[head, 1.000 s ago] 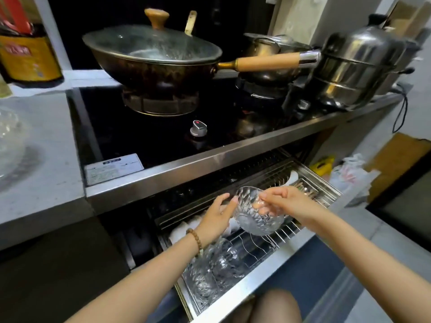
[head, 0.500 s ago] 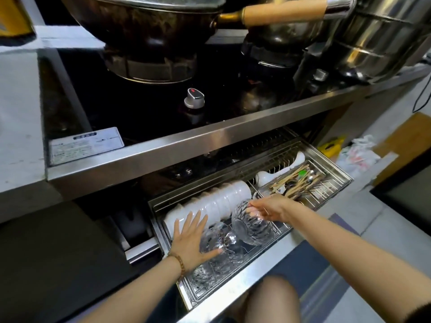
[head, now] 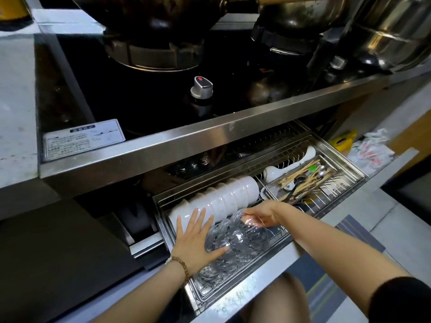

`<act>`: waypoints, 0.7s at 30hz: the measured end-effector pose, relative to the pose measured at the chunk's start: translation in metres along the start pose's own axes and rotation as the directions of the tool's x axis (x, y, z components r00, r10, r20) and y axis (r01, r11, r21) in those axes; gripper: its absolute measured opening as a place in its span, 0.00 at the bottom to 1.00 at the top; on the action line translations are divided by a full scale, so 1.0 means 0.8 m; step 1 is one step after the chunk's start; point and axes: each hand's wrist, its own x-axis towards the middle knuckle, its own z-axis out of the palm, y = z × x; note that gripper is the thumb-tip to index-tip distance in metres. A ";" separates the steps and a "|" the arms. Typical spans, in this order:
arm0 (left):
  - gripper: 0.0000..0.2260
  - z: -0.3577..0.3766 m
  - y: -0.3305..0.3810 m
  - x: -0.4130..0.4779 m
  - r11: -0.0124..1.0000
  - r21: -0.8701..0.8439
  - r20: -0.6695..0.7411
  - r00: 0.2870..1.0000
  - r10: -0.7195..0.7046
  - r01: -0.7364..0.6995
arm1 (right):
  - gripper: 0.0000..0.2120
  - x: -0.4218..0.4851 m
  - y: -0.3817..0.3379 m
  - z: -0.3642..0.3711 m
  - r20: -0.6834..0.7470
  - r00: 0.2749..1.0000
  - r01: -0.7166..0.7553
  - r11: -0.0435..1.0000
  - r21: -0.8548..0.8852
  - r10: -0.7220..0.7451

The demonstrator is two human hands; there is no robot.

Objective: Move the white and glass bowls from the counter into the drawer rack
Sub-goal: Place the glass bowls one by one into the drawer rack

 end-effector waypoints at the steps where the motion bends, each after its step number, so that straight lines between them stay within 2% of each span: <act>1: 0.47 0.000 0.000 0.000 1.000 0.005 -0.002 1.000 0.001 -0.001 | 0.10 0.004 0.001 0.002 0.011 1.000 -0.003 1.000 -0.023 0.003; 6: 0.46 0.000 0.000 -0.001 1.000 0.019 0.000 1.000 -0.001 0.001 | 0.16 0.015 0.004 0.007 0.038 0.999 0.005 0.998 -0.063 -0.002; 10: 0.45 -0.002 0.001 -0.002 1.000 0.019 0.008 1.000 -0.001 0.001 | 0.11 0.016 0.004 0.006 0.073 0.997 0.010 0.998 -0.064 -0.006; 21: 0.45 -0.002 0.001 -0.001 1.000 0.008 0.013 1.000 -0.002 0.002 | 0.12 0.003 0.000 0.016 0.153 0.988 -0.001 0.998 -0.065 0.011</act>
